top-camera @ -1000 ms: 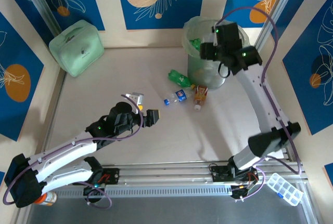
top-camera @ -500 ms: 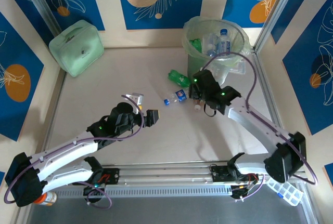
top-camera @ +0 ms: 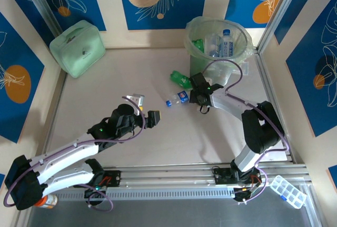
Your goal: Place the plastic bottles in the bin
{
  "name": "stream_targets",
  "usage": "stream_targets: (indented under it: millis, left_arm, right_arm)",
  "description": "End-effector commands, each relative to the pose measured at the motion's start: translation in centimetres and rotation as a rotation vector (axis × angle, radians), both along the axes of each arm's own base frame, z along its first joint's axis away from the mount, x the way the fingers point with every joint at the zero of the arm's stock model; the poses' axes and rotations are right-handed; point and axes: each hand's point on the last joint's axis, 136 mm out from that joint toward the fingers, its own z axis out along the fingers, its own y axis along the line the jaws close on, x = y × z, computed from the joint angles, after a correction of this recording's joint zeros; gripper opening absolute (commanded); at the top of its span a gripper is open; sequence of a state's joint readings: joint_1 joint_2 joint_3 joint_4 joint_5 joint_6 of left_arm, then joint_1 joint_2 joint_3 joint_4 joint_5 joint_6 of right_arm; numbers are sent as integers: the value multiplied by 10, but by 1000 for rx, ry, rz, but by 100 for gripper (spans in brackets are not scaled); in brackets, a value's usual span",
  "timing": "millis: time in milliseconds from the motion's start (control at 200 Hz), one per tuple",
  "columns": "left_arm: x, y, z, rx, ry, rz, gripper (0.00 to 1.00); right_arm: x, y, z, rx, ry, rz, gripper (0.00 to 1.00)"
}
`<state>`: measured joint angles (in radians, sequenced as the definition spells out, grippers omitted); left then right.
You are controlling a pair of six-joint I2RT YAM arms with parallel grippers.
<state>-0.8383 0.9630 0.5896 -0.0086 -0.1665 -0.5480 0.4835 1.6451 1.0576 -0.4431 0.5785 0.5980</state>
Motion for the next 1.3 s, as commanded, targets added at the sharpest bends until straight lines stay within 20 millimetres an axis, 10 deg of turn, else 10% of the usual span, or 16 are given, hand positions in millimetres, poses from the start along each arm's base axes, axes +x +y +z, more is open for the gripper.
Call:
stream_targets:
  millis: [0, 385, 820, 1025, 1296]
  left_arm:
    - [-3, 0, 4, -13, -19, -4, 93]
    - [-3, 0, 5, -14, -20, -7, 93]
    - [-2, 0, 6, -11, -24, -6, 93]
    - [-2, 2, 6, -10, -29, 0, 93]
    - [-4, 5, 11, -21, -39, 7, 93]
  right_arm:
    - [6, 2, -12, 36, -2, 2, 70]
    - [23, -8, -40, 19, 59, -34, 67]
    - [10, -9, -22, -36, 18, -9, 56]
    - [-13, -3, -15, -53, 14, -12, 55]
    - [-89, 27, -18, -26, 53, 26, 53]
